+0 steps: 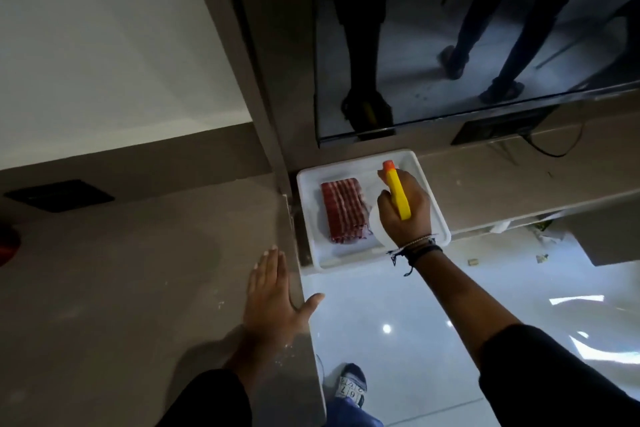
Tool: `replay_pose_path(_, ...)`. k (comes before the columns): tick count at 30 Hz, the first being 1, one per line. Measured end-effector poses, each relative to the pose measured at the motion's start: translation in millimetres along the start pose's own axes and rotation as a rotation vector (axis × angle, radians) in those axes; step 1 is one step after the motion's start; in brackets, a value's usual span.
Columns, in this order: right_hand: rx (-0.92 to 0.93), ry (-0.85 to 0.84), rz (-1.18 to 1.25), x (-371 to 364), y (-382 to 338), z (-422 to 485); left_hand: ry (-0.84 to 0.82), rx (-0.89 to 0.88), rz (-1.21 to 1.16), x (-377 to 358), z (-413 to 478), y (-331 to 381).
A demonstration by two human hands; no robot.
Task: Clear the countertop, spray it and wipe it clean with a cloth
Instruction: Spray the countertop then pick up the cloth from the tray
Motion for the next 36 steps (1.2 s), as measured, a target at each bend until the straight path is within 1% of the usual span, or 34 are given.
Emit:
replay_pose_path(5, -0.091, 0.079, -0.085, -11.3, 47.7, 32.9, -0.017, -0.011, 0.034, -5.1, 0.6, -3.5)
replay_pose_path(7, -0.157, 0.121, -0.095, -15.5, 62.4, 45.0, -0.016, -0.014, 0.046, -4.1, -0.4, -2.7)
replay_pose_path(10, -0.211, 0.191, -0.097, -18.2, 76.1, 57.5, 0.037, -0.021, 0.019, 1.1, -1.1, 1.4)
replay_pose_path(13, -0.232, 0.126, -0.106, -20.5, 80.0, 61.2, 0.090, -0.032, 0.008, 4.4, -2.9, 5.8)
replay_pose_path(14, -0.277, 0.104, -0.108, -19.8, 81.3, 59.3, 0.102, -0.031, 0.013, 5.4, -3.4, 6.6)
replay_pose_path(15, -0.360, 0.106, -0.104, -17.9, 82.5, 53.5, 0.106, -0.028, 0.015, 6.6, -3.6, 7.4)
replay_pose_path(17, -0.561, 0.175, -0.161, -11.3, 80.9, 30.6, 0.091, -0.020, 0.005, 8.9, -2.4, 8.2)
replay_pose_path(18, -0.595, 0.228, -0.235, -8.1, 75.8, 14.1, 0.067, -0.013, 0.003, 9.0, -1.8, 8.3)
replay_pose_path(20, -0.512, 0.282, -0.322, -7.1, 58.9, -18.0, 0.013, -0.001, -0.004, 9.2, -2.9, 7.6)
replay_pose_path(21, -0.456, 0.234, -0.306, -11.5, 50.0, -28.9, 0.002, 0.003, -0.022, 10.2, -2.4, 7.3)
replay_pose_path(22, -0.428, 0.130, -0.274, -19.5, 43.6, -34.8, 0.010, 0.012, -0.057, 12.6, -0.1, 8.2)
replay_pose_path(24, -0.438, -0.147, -0.257, -42.6, 41.7, -35.3, 0.087, 0.011, -0.167, 21.2, 12.9, 18.0)
replay_pose_path(26, -0.452, -0.348, -0.361, -64.5, 46.4, -26.5, 0.193, -0.049, -0.296, 27.4, 39.3, 39.9)
replay_pose_path(27, -0.454, -0.399, -0.430, -73.0, 49.5, -21.5, 0.218, -0.078, -0.376, 28.5, 57.2, 54.6)
replay_pose_path(29, -0.442, -0.451, -0.534, -86.6, 56.4, -13.5, 0.162, -0.039, -0.532, 27.1, 97.2, 84.3)
replay_pose_path(30, -0.435, -0.468, -0.574, -91.3, 59.9, -11.8, 0.098, 0.030, -0.580, 23.5, 115.3, 95.8)
replay_pose_path(32, -0.414, -0.483, -0.657, -97.5, 66.6, -12.2, -0.048, 0.246, -0.622, 8.8, 144.7, 110.8)
replay_pose_path(34, -0.385, -0.482, -0.732, -100.5, 74.5, -16.0, -0.161, 0.452, -0.539, -6.8, 159.6, 115.6)
replay_pose_path(36, -0.424, -0.454, -0.728, -100.7, 81.4, -19.4, -0.156, 0.548, -0.429, -15.0, 166.4, 113.5)
Point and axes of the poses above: each hand's wrist, its own z-axis towards the middle knuckle, its own x-axis out of the back of the hand, y = z × x, the point moved 3 cm from there along z, towards the middle knuckle, and after that the axes turned 10 degrees about y, right-handed, at the moved point
